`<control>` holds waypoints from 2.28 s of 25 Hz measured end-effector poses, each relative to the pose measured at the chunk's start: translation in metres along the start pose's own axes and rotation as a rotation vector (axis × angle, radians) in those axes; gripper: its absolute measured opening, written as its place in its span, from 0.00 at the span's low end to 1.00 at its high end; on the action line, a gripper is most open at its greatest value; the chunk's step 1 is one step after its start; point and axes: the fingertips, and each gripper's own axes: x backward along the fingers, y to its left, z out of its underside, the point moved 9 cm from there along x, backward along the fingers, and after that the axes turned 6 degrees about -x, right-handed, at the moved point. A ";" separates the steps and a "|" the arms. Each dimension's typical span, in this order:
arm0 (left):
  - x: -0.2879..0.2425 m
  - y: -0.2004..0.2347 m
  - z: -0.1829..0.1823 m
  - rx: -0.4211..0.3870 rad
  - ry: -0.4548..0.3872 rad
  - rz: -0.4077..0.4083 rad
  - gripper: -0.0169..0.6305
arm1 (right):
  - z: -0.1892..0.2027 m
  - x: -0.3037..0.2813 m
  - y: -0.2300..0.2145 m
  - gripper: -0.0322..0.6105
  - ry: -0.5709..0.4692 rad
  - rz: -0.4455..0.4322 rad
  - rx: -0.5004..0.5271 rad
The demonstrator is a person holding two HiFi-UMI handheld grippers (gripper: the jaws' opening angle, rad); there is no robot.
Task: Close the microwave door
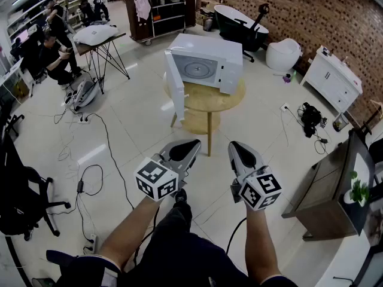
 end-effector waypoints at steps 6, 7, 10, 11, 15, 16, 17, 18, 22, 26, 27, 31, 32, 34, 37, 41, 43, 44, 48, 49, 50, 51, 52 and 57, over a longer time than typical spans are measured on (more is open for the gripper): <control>-0.025 0.050 0.005 0.014 0.003 -0.023 0.05 | -0.003 -0.046 -0.026 0.05 0.013 -0.008 -0.006; -0.029 0.061 0.006 0.016 0.002 -0.031 0.05 | -0.004 -0.056 -0.031 0.05 0.020 -0.012 -0.004; -0.042 0.096 0.007 0.019 -0.006 -0.059 0.05 | -0.006 -0.089 -0.046 0.05 0.037 -0.021 -0.001; -0.046 0.108 0.007 0.020 -0.008 -0.069 0.05 | -0.007 -0.101 -0.052 0.05 0.043 -0.026 0.000; -0.069 0.158 0.000 0.009 -0.013 -0.099 0.05 | -0.016 -0.150 -0.074 0.05 0.054 -0.044 0.002; -0.073 0.171 -0.003 0.002 -0.013 -0.106 0.05 | -0.018 -0.163 -0.078 0.05 0.054 -0.048 -0.001; -0.077 0.185 -0.006 -0.007 -0.012 -0.114 0.05 | -0.020 -0.177 -0.081 0.05 0.053 -0.054 -0.002; -0.080 0.198 -0.008 -0.016 -0.011 -0.123 0.05 | -0.022 -0.191 -0.084 0.05 0.053 -0.063 -0.002; -0.087 0.238 -0.006 -0.040 0.019 -0.149 0.05 | -0.023 -0.233 -0.093 0.05 0.059 -0.098 0.000; -0.089 0.267 0.002 -0.051 0.056 -0.163 0.05 | -0.019 -0.267 -0.096 0.05 0.062 -0.130 -0.004; -0.088 0.273 0.005 -0.047 0.067 -0.168 0.05 | -0.017 -0.274 -0.096 0.05 0.068 -0.136 -0.007; -0.085 0.287 0.025 -0.032 0.118 -0.187 0.05 | -0.013 -0.294 -0.098 0.05 0.087 -0.155 -0.009; -0.086 0.290 0.031 -0.028 0.131 -0.191 0.05 | -0.013 -0.298 -0.101 0.05 0.088 -0.159 -0.010; -0.088 0.291 0.045 -0.010 0.158 -0.192 0.05 | -0.014 -0.304 -0.106 0.05 0.094 -0.163 -0.013; -0.092 0.290 0.059 0.009 0.183 -0.185 0.05 | -0.015 -0.309 -0.111 0.05 0.099 -0.176 -0.012; -0.102 0.291 0.063 0.009 0.181 -0.177 0.05 | -0.018 -0.316 -0.122 0.05 0.097 -0.182 -0.010; -0.106 0.291 0.063 0.007 0.189 -0.173 0.05 | -0.018 -0.320 -0.127 0.05 0.097 -0.181 -0.016; -0.107 0.291 0.063 0.008 0.192 -0.174 0.04 | -0.019 -0.321 -0.129 0.05 0.097 -0.181 -0.019; -0.117 0.286 0.062 0.005 0.198 -0.178 0.05 | -0.022 -0.321 -0.140 0.05 0.096 -0.178 -0.026; -0.121 0.284 0.062 0.005 0.200 -0.173 0.05 | -0.022 -0.320 -0.143 0.05 0.097 -0.171 -0.029; -0.125 0.283 0.063 0.006 0.202 -0.165 0.05 | -0.023 -0.319 -0.147 0.05 0.098 -0.164 -0.031; -0.130 0.282 0.063 0.004 0.204 -0.157 0.05 | -0.023 -0.317 -0.150 0.05 0.099 -0.158 -0.032; -0.135 0.281 0.063 0.000 0.206 -0.148 0.05 | -0.025 -0.317 -0.154 0.05 0.097 -0.154 -0.032; -0.169 0.277 0.067 -0.005 0.211 -0.120 0.05 | -0.029 -0.307 -0.178 0.05 0.091 -0.119 -0.034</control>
